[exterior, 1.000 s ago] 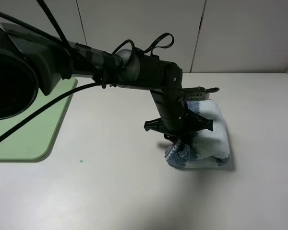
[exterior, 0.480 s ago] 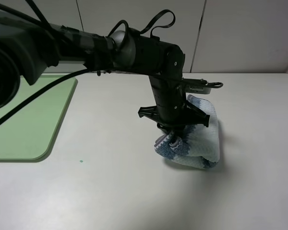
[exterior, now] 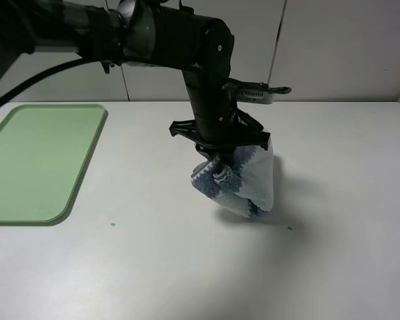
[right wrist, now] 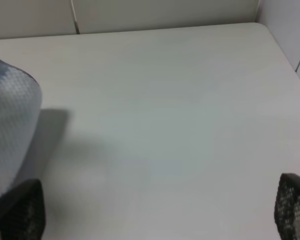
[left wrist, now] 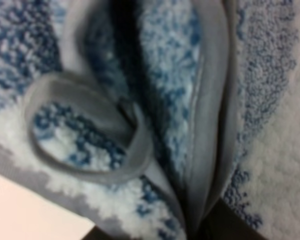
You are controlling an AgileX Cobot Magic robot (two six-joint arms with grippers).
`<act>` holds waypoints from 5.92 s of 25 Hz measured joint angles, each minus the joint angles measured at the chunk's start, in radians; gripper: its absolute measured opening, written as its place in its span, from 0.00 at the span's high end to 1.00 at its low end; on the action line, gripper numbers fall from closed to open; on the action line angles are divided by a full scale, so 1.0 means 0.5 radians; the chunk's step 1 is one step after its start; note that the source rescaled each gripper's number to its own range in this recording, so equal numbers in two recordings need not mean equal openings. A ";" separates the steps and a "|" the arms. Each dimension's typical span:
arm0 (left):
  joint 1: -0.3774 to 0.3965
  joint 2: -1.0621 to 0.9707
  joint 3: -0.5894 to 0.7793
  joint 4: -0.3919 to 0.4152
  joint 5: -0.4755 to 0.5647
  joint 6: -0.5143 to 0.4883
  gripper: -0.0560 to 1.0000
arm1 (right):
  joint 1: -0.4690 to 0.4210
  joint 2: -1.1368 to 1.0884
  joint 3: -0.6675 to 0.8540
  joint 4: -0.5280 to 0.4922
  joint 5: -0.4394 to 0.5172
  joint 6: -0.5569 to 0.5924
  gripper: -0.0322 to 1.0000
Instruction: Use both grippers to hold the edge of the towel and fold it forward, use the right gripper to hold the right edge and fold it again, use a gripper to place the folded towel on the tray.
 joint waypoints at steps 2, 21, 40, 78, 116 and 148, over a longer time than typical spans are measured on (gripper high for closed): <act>0.044 -0.038 0.010 0.012 0.018 0.023 0.79 | 0.000 0.000 0.000 0.000 0.000 0.000 0.00; 0.434 -0.466 0.421 0.088 0.053 0.182 0.79 | 0.000 0.000 0.000 0.000 0.000 0.000 0.00; 1.126 -0.854 1.057 0.105 -0.209 0.354 0.79 | 0.000 0.000 0.000 0.000 0.000 0.000 0.00; 1.875 -0.855 1.614 0.354 -0.694 0.664 0.78 | 0.000 0.000 0.000 0.000 0.000 0.000 0.00; 1.880 -1.508 1.617 0.322 -0.389 0.664 0.00 | 0.000 0.000 0.000 0.000 0.000 0.000 0.00; 1.880 -3.108 1.617 0.011 0.571 1.058 0.00 | 0.000 0.000 0.000 0.000 0.000 0.000 0.00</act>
